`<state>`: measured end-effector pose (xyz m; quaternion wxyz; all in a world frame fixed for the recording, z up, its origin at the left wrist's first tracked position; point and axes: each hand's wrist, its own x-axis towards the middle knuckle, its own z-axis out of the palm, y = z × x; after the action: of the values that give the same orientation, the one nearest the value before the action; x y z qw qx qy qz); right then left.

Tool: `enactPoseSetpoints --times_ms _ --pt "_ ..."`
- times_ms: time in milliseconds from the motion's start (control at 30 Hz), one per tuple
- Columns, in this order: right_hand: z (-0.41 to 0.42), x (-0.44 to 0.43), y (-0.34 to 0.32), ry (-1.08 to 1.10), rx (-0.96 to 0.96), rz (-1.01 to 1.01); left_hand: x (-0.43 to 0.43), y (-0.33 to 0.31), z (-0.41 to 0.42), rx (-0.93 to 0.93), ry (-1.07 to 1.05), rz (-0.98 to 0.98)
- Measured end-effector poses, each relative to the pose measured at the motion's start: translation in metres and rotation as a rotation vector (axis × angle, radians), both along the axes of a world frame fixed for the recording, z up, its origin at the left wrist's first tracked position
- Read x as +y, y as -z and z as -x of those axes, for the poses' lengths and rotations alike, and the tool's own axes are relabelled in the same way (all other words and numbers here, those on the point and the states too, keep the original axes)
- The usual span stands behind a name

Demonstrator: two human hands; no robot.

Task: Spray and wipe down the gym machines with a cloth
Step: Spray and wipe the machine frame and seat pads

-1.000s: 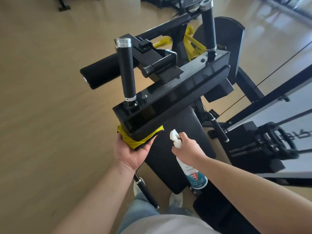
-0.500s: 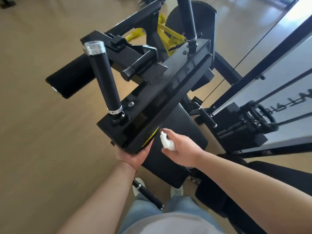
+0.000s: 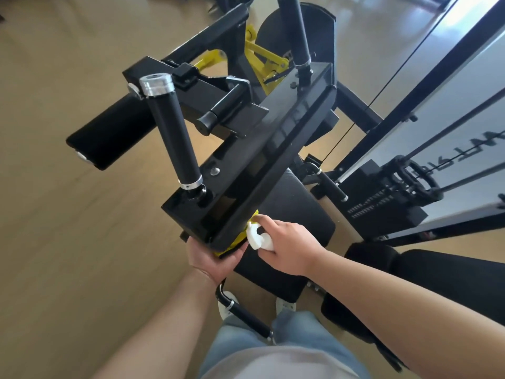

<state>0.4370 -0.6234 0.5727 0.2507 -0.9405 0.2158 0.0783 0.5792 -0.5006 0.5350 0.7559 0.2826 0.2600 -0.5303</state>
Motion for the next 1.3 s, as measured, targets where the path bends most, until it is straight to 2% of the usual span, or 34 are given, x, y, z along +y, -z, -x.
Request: enactPoseSetpoints --times_ms 167,333,467,567,700,933,1100,1300 --pt "0.009 -0.020 0.007 0.132 -0.028 -0.002 -0.028 0.004 0.010 0.095 0.016 0.086" --pt "0.015 -0.058 0.004 0.261 -0.084 -0.053 -0.065 -0.007 0.028 0.035 0.093 0.103" --pt "0.019 -0.097 0.003 0.218 -0.022 -0.006 -0.100 -0.016 0.041 -0.042 0.088 0.055" --pt "0.023 -0.127 -0.003 0.235 -0.066 -0.034 -0.129 -0.012 0.043 -0.072 0.081 0.024" --pt "0.025 -0.164 -0.001 0.151 -0.054 0.042 -0.171 -0.011 0.048 -0.128 0.084 -0.022" --pt "0.026 -0.221 0.005 0.144 -0.092 0.054 -0.236 -0.010 0.051 -0.150 0.040 -0.030" --pt "0.042 -0.249 0.014 0.284 -0.191 -0.017 -0.290 -0.023 0.047 -0.034 -0.077 0.017" --pt "0.056 -0.253 0.023 0.244 -0.087 -0.026 -0.315 -0.040 0.050 0.211 -0.326 0.339"
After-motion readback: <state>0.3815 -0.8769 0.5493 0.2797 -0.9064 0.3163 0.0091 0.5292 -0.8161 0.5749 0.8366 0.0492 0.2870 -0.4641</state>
